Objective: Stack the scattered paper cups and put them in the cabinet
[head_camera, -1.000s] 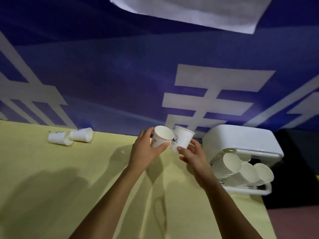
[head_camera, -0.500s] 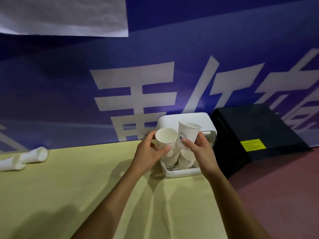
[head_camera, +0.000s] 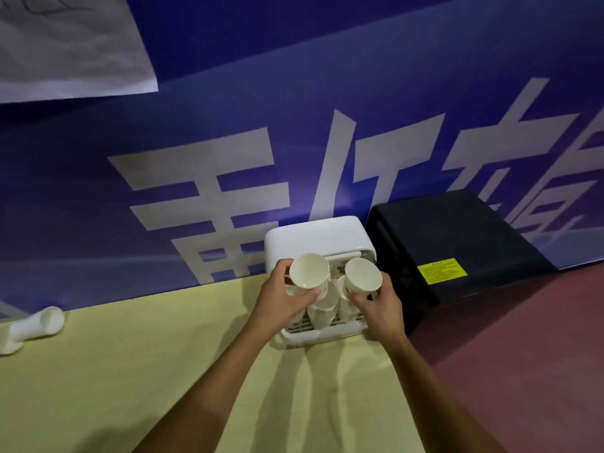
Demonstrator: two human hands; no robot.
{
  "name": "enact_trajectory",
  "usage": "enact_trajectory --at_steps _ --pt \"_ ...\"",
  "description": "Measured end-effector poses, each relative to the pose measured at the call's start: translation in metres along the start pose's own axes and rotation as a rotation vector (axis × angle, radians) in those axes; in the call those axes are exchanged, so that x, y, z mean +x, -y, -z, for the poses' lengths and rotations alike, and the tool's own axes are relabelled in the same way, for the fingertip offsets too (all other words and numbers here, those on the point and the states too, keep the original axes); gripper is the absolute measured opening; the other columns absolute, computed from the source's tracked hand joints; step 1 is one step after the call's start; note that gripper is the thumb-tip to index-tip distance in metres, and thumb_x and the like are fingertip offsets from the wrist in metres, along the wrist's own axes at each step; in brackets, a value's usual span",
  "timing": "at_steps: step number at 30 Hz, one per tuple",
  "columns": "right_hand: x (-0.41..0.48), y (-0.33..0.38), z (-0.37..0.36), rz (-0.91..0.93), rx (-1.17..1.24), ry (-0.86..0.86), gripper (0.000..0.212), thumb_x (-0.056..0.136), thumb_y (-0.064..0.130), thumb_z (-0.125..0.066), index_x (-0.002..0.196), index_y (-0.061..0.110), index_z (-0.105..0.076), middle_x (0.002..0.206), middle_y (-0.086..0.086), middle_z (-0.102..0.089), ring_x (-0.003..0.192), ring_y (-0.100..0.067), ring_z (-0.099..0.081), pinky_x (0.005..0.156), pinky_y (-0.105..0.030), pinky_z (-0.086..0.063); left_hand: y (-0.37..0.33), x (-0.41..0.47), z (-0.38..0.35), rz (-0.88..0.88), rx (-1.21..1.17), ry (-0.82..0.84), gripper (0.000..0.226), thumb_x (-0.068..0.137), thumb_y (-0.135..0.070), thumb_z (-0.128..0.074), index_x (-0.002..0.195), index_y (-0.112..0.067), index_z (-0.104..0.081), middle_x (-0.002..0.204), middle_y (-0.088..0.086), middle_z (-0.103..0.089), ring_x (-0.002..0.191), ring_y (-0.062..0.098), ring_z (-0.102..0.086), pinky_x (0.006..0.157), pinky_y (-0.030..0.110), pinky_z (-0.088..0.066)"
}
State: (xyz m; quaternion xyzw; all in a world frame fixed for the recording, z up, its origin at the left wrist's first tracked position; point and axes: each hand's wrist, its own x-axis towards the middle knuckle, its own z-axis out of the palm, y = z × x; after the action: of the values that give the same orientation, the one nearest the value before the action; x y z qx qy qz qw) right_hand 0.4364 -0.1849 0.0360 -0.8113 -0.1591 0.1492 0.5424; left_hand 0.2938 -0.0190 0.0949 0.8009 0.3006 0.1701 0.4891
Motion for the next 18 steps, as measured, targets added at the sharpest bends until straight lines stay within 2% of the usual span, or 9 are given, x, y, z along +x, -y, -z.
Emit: enact_trajectory --at_steps 3,5,7,9,13,15,17,18 --pt "0.003 -0.003 -0.004 0.055 0.020 -0.006 0.057 0.066 0.053 -0.080 0.116 0.039 -0.056 0.104 0.019 -0.068 0.101 -0.003 -0.065 0.083 -0.034 -0.056 0.002 0.003 -0.006 0.007 0.023 -0.010 0.064 0.072 -0.044 -0.084 0.122 -0.035 -0.046 0.120 -0.013 -0.059 0.108 0.005 -0.056 0.091 0.036 -0.054" --pt "0.005 -0.002 -0.006 0.086 0.024 -0.012 0.052 0.067 0.053 -0.081 0.112 0.047 -0.056 0.104 0.020 -0.069 0.100 0.001 -0.065 0.083 -0.032 -0.056 0.004 0.005 -0.010 0.009 0.036 -0.006 0.064 0.071 -0.046 -0.084 0.121 -0.036 -0.047 0.121 -0.012 -0.058 0.108 0.002 -0.056 0.091 0.036 -0.054" --pt "0.009 -0.006 -0.008 0.102 0.029 -0.011 0.048 0.069 0.051 -0.083 0.109 0.055 -0.056 0.104 0.020 -0.070 0.101 0.001 -0.065 0.083 -0.032 -0.056 0.005 0.007 -0.013 0.012 0.045 -0.001 0.064 0.068 -0.050 -0.083 0.120 -0.038 -0.047 0.121 -0.011 -0.058 0.108 0.001 -0.056 0.091 0.036 -0.054" --pt "0.013 -0.014 -0.011 0.087 0.009 -0.014 0.046 0.070 0.053 -0.083 0.107 0.057 -0.056 0.105 0.017 -0.069 0.104 -0.005 -0.064 0.085 -0.037 -0.057 0.006 0.009 -0.015 0.015 0.049 0.003 0.065 0.068 -0.050 -0.082 0.120 -0.038 -0.047 0.122 -0.011 -0.058 0.108 0.002 -0.056 0.092 0.036 -0.053" --pt "0.018 -0.030 -0.017 -0.006 -0.085 0.009 0.066 0.064 0.060 -0.079 0.121 0.040 -0.053 0.115 0.009 -0.066 0.117 -0.023 -0.057 0.093 -0.049 -0.053 0.005 0.009 -0.017 0.004 0.043 0.013 0.063 0.073 -0.038 -0.085 0.123 -0.035 -0.047 0.120 -0.018 -0.055 0.109 0.000 -0.054 0.093 0.028 -0.050" --pt "0.016 -0.027 -0.016 -0.047 -0.106 0.032 0.083 0.060 0.058 -0.079 0.134 0.034 -0.050 0.128 0.003 -0.061 0.125 -0.026 -0.051 0.101 -0.050 -0.049 0.004 0.010 -0.018 0.006 0.042 0.029 0.063 0.074 -0.036 -0.085 0.123 -0.038 -0.046 0.115 -0.027 -0.051 0.106 -0.006 -0.052 0.090 0.022 -0.047" --pt "0.013 -0.020 -0.014 -0.065 -0.132 0.029 0.101 0.065 0.051 -0.084 0.150 0.024 -0.038 0.144 -0.003 -0.050 0.136 -0.026 -0.038 0.109 -0.050 -0.042 0.004 0.011 -0.019 0.007 0.036 0.049 0.063 0.074 -0.035 -0.085 0.124 -0.039 -0.046 0.113 -0.032 -0.051 0.105 -0.011 -0.050 0.087 0.018 -0.045" --pt "0.012 -0.017 -0.012 -0.055 -0.134 0.013 0.102 0.068 0.047 -0.085 0.153 0.022 -0.034 0.148 -0.004 -0.046 0.139 -0.025 -0.035 0.111 -0.049 -0.040 0.004 0.011 -0.019 0.008 0.035 0.057 0.064 0.074 -0.036 -0.085 0.124 -0.039 -0.046 0.113 -0.032 -0.051 0.105 -0.012 -0.050 0.086 0.017 -0.044"
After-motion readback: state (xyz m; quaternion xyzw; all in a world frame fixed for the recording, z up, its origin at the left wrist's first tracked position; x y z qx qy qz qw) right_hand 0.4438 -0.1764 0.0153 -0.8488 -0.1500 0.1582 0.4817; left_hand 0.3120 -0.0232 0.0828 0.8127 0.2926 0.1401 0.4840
